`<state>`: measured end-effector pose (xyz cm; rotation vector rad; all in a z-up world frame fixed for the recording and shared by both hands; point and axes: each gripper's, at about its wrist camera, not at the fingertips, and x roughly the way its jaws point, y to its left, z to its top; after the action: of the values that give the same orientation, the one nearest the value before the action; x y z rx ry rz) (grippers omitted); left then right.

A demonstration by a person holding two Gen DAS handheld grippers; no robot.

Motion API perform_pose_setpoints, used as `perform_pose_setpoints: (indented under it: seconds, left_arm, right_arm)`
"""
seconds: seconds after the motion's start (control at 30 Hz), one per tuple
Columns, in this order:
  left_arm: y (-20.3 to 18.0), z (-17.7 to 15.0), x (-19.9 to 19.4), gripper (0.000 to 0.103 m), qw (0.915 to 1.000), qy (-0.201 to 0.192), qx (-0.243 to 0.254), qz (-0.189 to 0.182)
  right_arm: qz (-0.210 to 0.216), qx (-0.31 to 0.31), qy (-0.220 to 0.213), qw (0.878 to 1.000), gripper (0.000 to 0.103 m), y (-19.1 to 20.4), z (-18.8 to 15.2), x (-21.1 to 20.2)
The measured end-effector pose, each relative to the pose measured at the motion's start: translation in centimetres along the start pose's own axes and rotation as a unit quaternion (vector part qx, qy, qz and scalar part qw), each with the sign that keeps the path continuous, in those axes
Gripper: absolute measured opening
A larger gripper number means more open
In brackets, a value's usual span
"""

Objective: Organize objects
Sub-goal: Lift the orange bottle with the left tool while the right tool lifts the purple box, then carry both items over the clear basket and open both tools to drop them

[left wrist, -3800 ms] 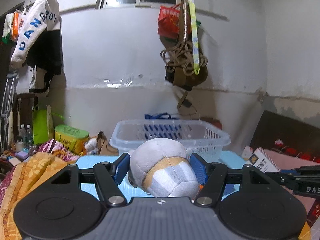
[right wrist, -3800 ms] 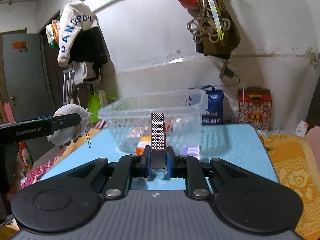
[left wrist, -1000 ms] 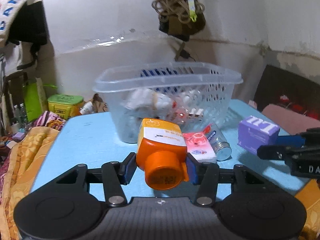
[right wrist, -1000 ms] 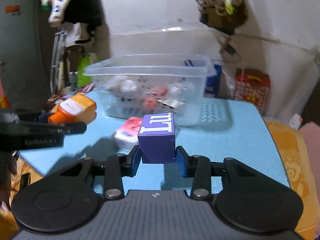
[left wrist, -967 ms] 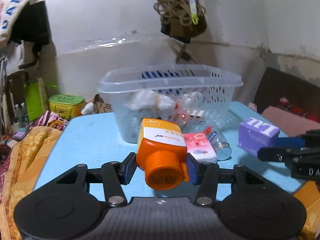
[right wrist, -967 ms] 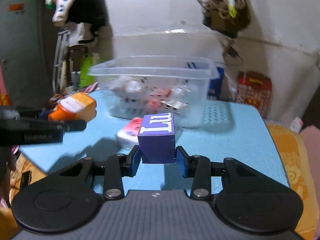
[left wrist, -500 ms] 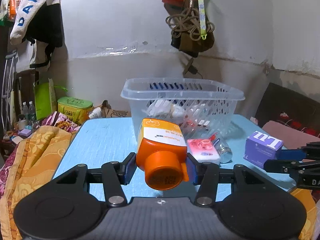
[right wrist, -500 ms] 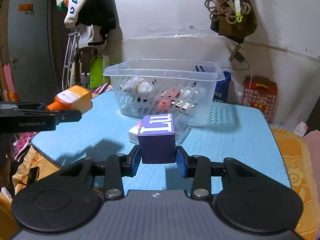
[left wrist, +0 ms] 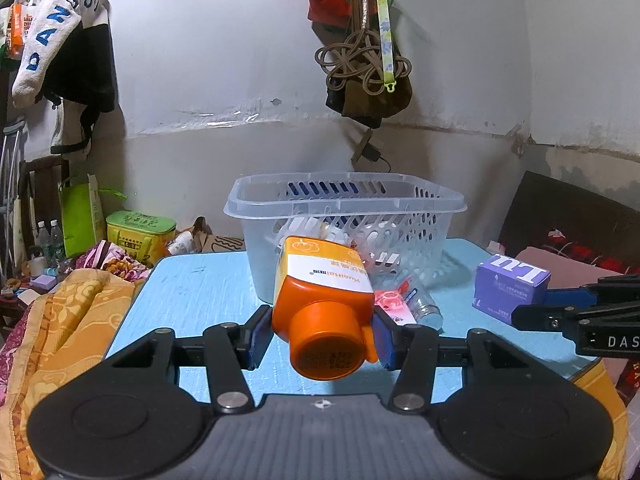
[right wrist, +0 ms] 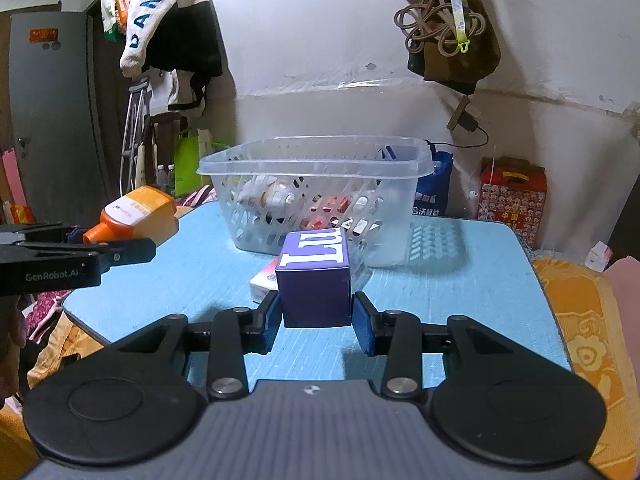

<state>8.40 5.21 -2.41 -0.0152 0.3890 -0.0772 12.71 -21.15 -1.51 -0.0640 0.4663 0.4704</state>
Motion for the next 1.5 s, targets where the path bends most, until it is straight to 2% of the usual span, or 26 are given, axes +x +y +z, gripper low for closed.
perform_pose_setpoints:
  seconds: [0.67,0.9,1.07,1.2,1.27,1.37,1.43,1.47,1.5]
  left_arm:
    - [0.2,0.7,-1.2,0.055,0.9996,-0.026,-0.006,-0.011]
    - [1.7,2.2,-1.7,0.055,0.9976,-0.052,-0.044,-0.013]
    - [2.2,5.3,-0.2,0.055,0.9948,-0.067,-0.071,-0.026]
    - [2.3,9.1,2.6,0.055,0.991,-0.075,-0.103,-0.038]
    - [2.0,10.8,4.8,0.055,0.9898,-0.082,-0.112,-0.035]
    - [1.4,12.3,8.8,0.055,0.992,-0.065,-0.105,-0.026]
    - [1.6,12.6,11.6,0.055,0.9931,-0.043,-0.107,-0.02]
    - [1.9,12.5,12.3,0.056,0.9932,-0.038,-0.109,-0.015]
    - [2.1,12.4,13.1,0.063,0.9938,-0.03,-0.107,-0.003]
  right_arm:
    - [0.0,0.016,-0.03,0.999,0.042,-0.4,0.8,-1.1]
    - [0.003,0.03,-0.073,0.997,0.042,-0.9,3.2,-1.7]
    - [0.005,0.03,-0.089,0.996,0.042,-1.2,6.6,0.1]
    - [-0.003,0.031,-0.096,0.995,0.042,-1.2,10.2,3.6]
    - [0.004,0.037,-0.076,0.996,0.042,-1.2,11.5,6.8]
    - [-0.026,0.019,-0.06,0.998,0.042,-0.8,12.0,10.4]
    - [-0.02,0.024,-0.069,0.997,0.044,-1.0,12.2,11.3]
    - [-0.015,0.025,-0.071,0.997,0.06,-1.1,12.2,11.5]
    - [-0.011,0.024,-0.069,0.997,0.086,-1.2,12.2,11.7]
